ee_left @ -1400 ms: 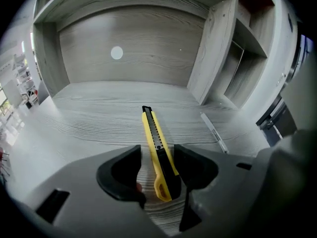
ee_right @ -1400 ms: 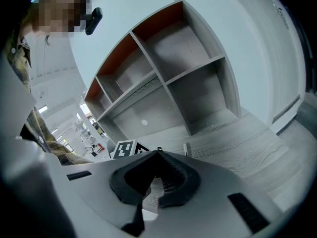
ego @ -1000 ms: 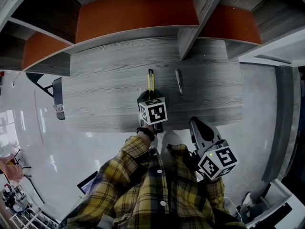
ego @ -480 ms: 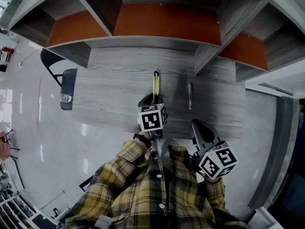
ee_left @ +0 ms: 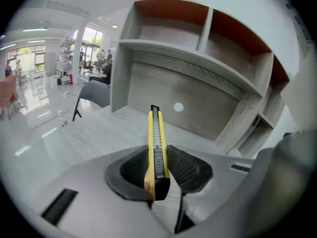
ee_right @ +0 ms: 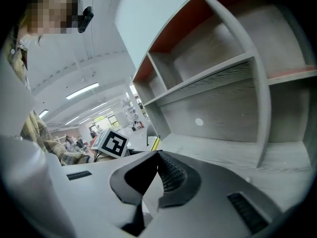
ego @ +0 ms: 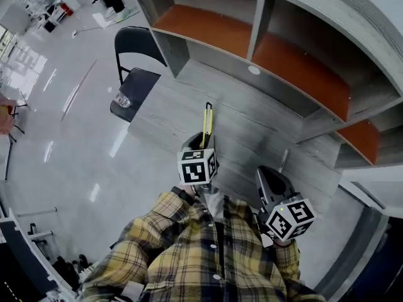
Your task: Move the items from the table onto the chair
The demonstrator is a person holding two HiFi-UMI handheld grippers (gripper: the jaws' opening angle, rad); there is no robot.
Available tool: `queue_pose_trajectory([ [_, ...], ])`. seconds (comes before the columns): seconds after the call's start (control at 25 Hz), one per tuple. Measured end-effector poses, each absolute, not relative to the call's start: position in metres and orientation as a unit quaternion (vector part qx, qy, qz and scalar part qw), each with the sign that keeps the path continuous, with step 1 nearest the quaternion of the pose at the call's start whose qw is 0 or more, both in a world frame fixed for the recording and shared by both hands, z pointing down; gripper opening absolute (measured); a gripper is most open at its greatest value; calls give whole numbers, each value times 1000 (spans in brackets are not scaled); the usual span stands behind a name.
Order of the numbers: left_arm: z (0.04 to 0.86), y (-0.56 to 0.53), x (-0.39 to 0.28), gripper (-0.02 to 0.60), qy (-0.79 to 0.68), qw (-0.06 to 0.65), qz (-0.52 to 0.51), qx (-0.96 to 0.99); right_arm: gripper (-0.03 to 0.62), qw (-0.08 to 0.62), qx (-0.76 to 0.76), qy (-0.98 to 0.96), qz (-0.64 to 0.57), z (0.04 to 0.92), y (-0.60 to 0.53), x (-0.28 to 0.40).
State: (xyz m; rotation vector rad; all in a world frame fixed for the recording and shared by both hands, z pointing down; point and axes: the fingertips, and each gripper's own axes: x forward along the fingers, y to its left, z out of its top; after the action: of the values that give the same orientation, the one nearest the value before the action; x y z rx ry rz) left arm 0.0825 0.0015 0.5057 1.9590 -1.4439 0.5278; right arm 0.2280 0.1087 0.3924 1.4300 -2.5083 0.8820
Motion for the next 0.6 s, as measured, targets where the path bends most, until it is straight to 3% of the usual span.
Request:
queue_pose_trajectory([
  [0.6,507,-81,-185,117,-618,330,171,693,17,113,394,-862,299,413,14,7],
])
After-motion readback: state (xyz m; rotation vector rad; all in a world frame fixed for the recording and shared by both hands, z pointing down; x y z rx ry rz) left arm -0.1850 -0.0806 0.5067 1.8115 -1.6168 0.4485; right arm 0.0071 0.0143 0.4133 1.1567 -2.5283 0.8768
